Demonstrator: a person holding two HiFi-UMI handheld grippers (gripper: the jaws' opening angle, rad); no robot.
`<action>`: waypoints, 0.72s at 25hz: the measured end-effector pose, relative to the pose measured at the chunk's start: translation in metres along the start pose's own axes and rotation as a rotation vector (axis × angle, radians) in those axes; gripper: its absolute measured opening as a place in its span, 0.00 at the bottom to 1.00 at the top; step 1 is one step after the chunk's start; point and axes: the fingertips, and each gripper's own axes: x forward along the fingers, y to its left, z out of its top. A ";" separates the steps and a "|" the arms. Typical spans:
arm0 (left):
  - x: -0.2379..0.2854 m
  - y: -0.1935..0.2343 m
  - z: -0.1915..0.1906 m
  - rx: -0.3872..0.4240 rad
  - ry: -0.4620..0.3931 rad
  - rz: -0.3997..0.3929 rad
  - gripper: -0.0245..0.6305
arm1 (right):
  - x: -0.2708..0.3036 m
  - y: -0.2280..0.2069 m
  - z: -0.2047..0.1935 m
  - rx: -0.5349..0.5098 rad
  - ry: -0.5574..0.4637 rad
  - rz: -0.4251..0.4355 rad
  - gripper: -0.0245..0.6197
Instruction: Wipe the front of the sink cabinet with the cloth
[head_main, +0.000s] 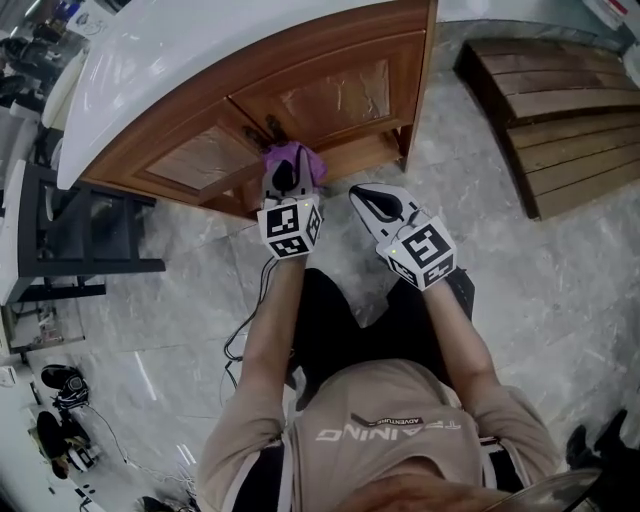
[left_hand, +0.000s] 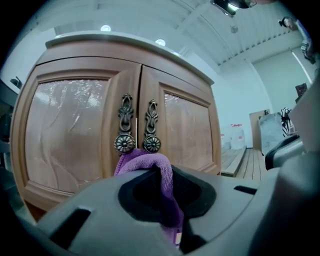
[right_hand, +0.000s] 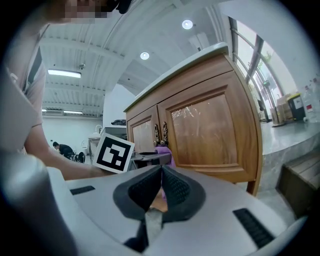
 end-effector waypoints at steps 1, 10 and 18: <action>0.004 -0.005 0.001 0.003 0.000 -0.015 0.09 | -0.003 -0.003 0.001 0.002 -0.006 -0.011 0.06; 0.051 -0.070 -0.009 0.119 0.031 -0.165 0.09 | -0.029 -0.033 -0.002 0.061 -0.062 -0.104 0.06; 0.072 -0.114 -0.002 0.115 -0.011 -0.240 0.09 | -0.054 -0.057 -0.008 0.079 -0.049 -0.169 0.06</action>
